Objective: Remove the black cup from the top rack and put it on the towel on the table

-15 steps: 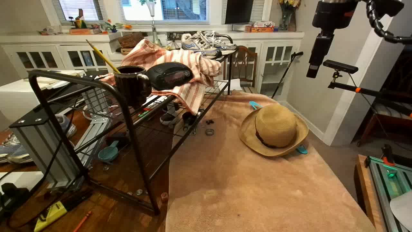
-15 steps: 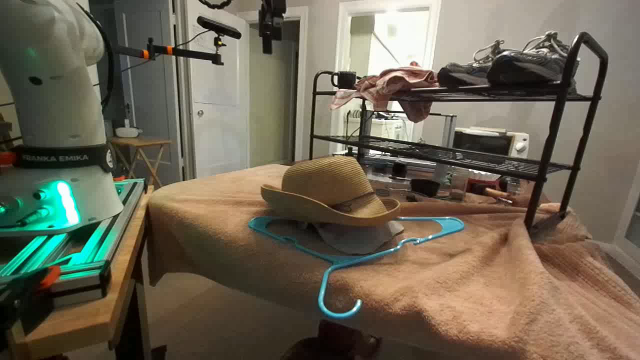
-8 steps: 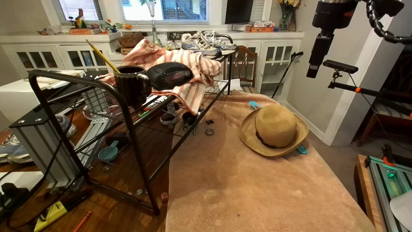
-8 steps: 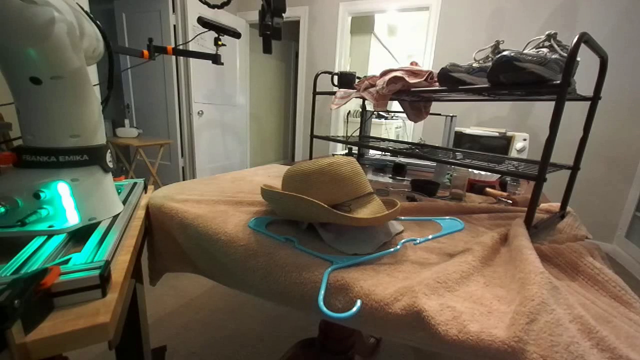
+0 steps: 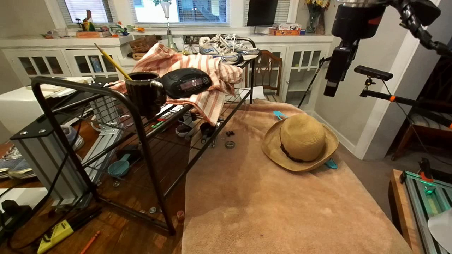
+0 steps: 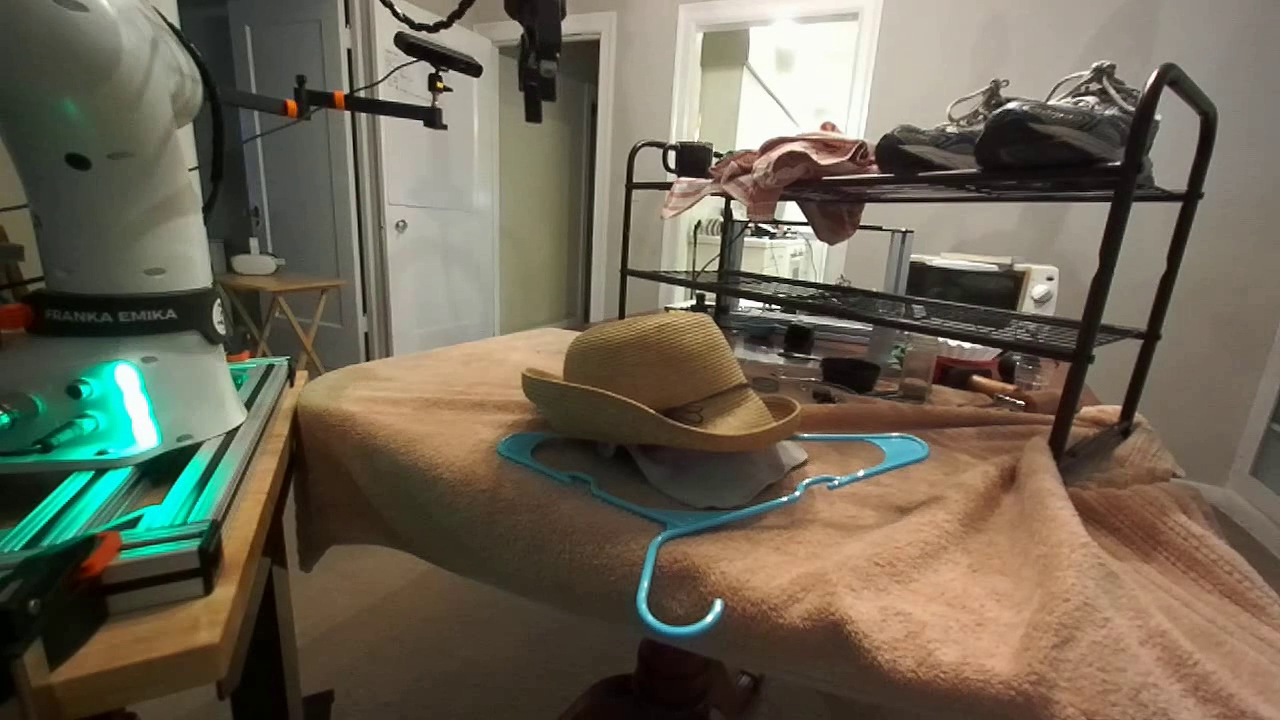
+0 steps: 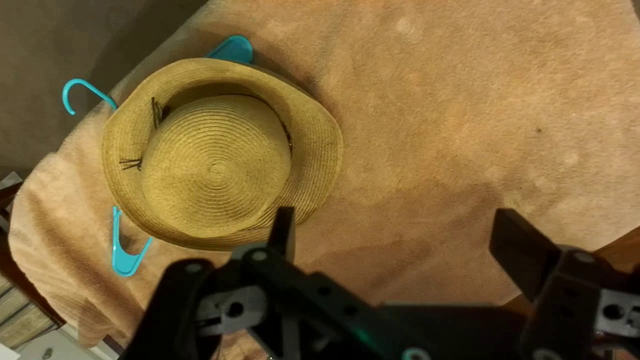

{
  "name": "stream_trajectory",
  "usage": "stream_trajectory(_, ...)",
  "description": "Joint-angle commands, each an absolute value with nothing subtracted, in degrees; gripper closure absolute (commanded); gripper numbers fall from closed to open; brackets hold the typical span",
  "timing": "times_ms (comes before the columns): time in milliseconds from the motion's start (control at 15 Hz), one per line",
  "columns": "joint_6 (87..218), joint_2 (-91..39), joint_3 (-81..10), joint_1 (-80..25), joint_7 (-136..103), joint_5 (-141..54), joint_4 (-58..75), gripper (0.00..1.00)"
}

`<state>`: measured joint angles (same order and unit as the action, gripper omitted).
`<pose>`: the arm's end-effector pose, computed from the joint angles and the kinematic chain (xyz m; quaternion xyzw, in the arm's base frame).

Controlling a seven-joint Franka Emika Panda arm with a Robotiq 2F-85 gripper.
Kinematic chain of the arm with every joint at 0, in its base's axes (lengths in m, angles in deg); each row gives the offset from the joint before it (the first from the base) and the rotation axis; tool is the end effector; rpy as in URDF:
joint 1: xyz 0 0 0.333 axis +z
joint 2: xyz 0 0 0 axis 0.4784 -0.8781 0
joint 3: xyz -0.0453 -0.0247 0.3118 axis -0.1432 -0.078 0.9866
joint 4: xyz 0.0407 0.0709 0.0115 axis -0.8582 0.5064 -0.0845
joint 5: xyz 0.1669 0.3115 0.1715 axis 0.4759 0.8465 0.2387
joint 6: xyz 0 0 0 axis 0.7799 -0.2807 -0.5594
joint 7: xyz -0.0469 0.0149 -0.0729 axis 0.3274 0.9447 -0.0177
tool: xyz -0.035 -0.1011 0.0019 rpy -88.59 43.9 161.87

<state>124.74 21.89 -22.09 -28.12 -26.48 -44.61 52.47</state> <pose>0.3848 0.0653 0.5167 0.9960 -0.0421 0.0241 0.0750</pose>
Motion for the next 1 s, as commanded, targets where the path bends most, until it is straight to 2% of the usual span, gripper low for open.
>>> stream_trajectory(0,127.1,15.3,-18.7,-26.9,-35.8,-41.5,48.4,0.00)
stream_trajectory(533,139.6,0.0,-15.2,-25.3,-45.2,-42.3,37.3,0.00)
stream_trajectory(933,141.0,-9.7,-15.6,-21.4,-42.3,-41.8,26.4,0.00)
